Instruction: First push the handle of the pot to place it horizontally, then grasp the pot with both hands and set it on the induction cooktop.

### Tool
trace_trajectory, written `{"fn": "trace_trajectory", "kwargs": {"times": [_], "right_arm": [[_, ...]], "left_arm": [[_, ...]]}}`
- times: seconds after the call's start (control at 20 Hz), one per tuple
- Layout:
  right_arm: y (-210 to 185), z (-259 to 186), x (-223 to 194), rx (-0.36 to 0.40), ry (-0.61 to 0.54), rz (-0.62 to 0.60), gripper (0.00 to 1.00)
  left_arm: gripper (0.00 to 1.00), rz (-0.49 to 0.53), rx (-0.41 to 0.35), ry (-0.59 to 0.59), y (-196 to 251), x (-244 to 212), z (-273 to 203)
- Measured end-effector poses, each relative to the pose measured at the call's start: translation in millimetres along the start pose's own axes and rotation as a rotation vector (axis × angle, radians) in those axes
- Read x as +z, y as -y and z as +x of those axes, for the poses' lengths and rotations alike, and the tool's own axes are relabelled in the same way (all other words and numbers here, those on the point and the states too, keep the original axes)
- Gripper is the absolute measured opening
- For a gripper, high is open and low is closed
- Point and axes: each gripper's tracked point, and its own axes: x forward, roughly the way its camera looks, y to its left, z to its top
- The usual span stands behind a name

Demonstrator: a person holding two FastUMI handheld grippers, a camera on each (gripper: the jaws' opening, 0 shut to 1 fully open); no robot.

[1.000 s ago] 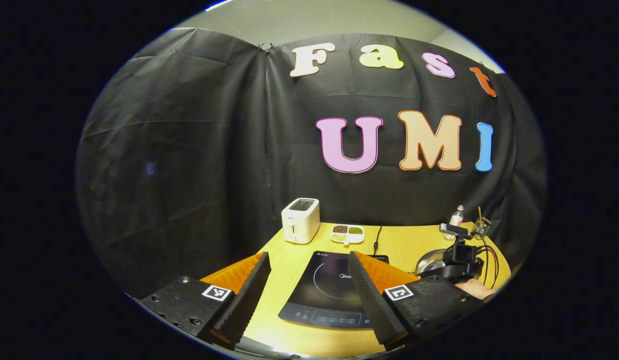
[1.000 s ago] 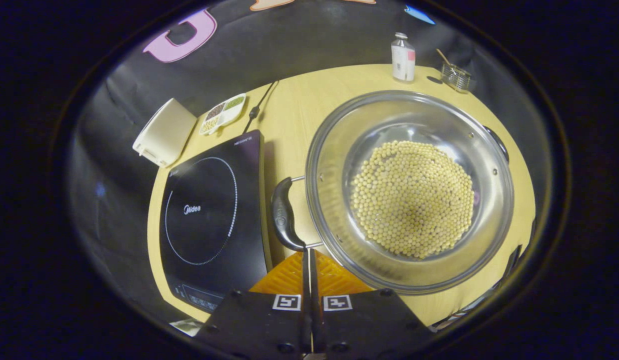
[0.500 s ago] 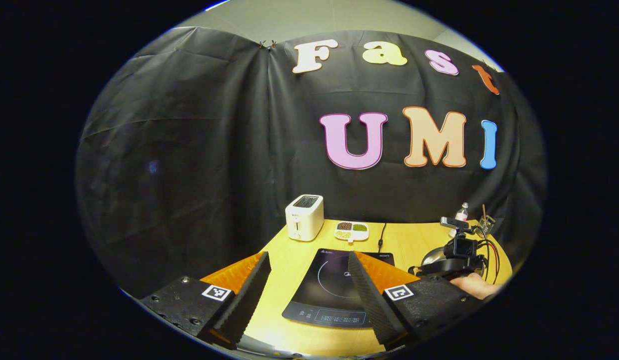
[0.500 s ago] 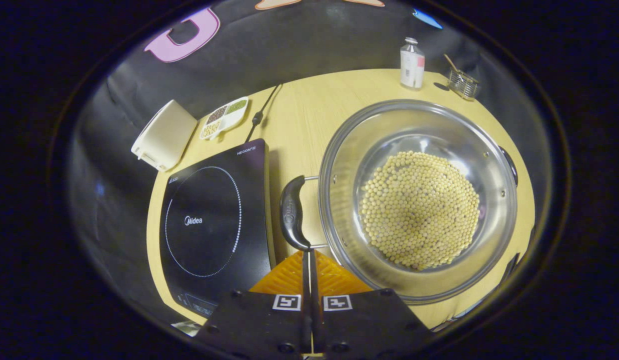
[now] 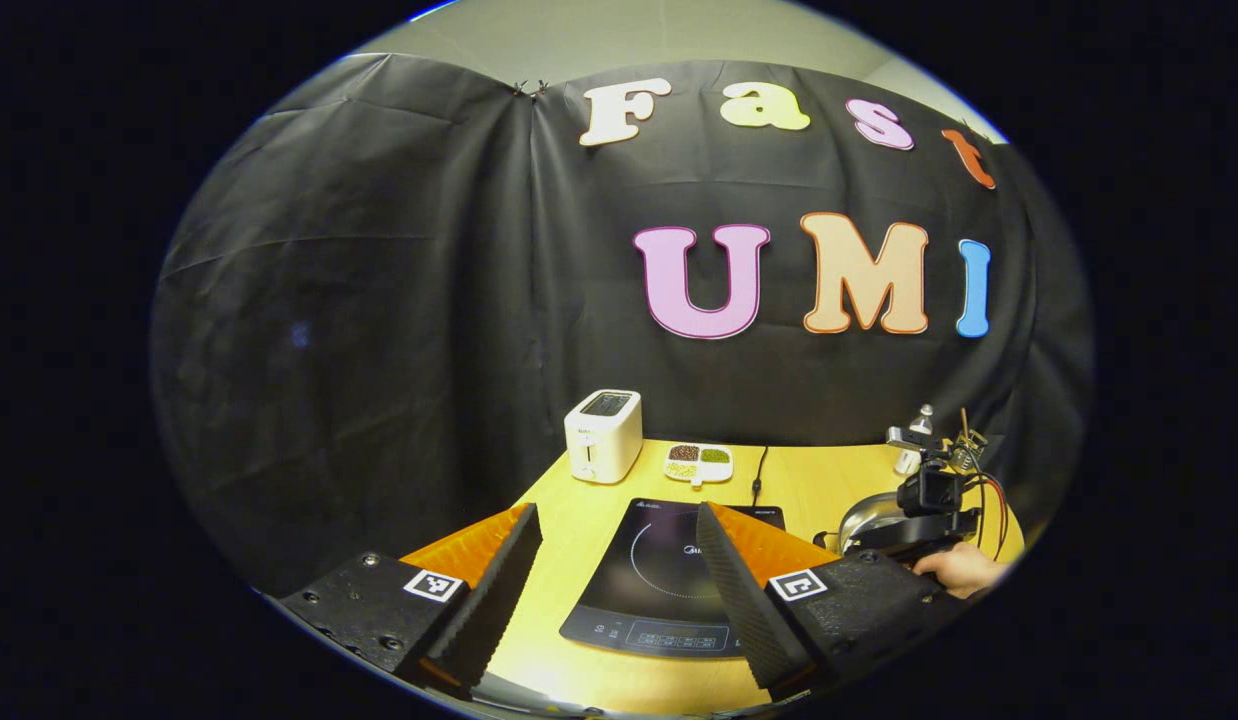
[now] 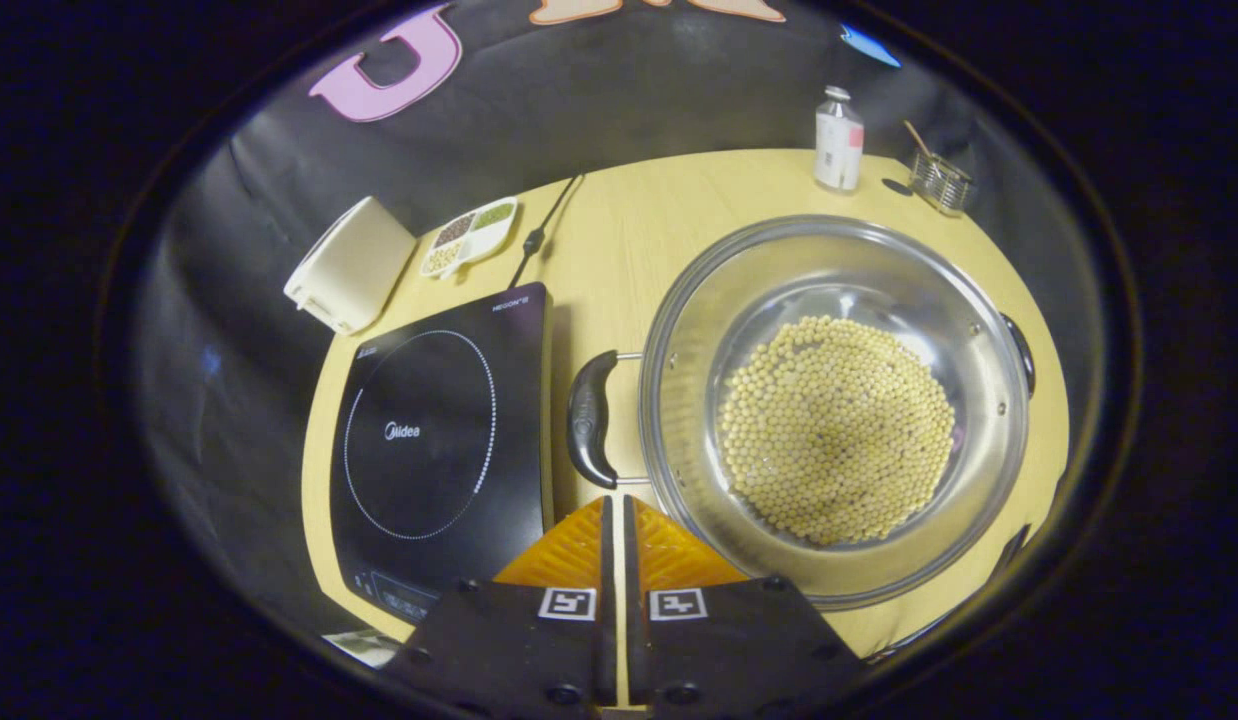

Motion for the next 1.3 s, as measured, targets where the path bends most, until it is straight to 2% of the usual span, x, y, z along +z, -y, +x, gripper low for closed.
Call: {"fn": "trace_trajectory", "kwargs": {"times": [0.15,0.2,0.3,0.35,0.5,0.6,0.65,0.7,0.9,1.05,1.1,1.3], "right_arm": [[10.7,-25.1,4.0,0.037,0.03,-0.016,0.32],[13.0,-34.2,3.7,0.057,0.041,-0.013,0.31],[24.3,-50.4,8.5,0.087,0.067,-0.002,0.66],[31.0,-57.5,13.1,0.094,0.085,-0.002,0.83],[59.6,-78.3,21.1,0.111,0.12,-0.007,1.0],[92.1,-88.5,29.4,0.09,0.134,-0.023,1.0],[108.7,-91.9,34.8,0.076,0.134,-0.031,0.94],[122.9,-94.1,38.1,0.065,0.135,-0.031,0.94],[186.8,-100.4,62.5,0.018,0.136,0.014,0.94],[228.1,-101.8,74.5,0.013,0.113,0.054,0.94],[241.9,-100.1,76.2,0.009,0.1,0.066,1.0],[285.1,-86.4,80.2,0.008,0.043,0.099,1.0]], "left_arm": [[0.96,-0.004,-0.009,-0.007,5.1,-3.6,-2.9],[0.95,-0.006,-0.014,-0.008,8.6,-3.4,-3.5],[0.96,-0.011,-0.023,-0.021,16.3,-6.9,-1.6],[0.93,-0.01,-0.025,-0.03,21.1,-10.0,0.0],[0.96,0.016,-0.025,-0.064,38.3,-19.4,5.5],[0.96,0.055,-0.031,-0.096,54.7,-28.4,10.9],[0.96,0.063,-0.044,-0.112,66.5,-32.7,12.8],[0.94,0.054,-0.064,-0.124,80.5,-34.9,17.4],[0.96,-0.026,-0.158,-0.237,139.6,-55.5,33.4],[0.96,-0.05,-0.219,-0.327,175.3,-75.1,47.3],[0.96,-0.058,-0.239,-0.359,187.6,-81.9,52.7],[0.96,-0.094,-0.311,-0.484,228.7,-109.2,75.9]]}}
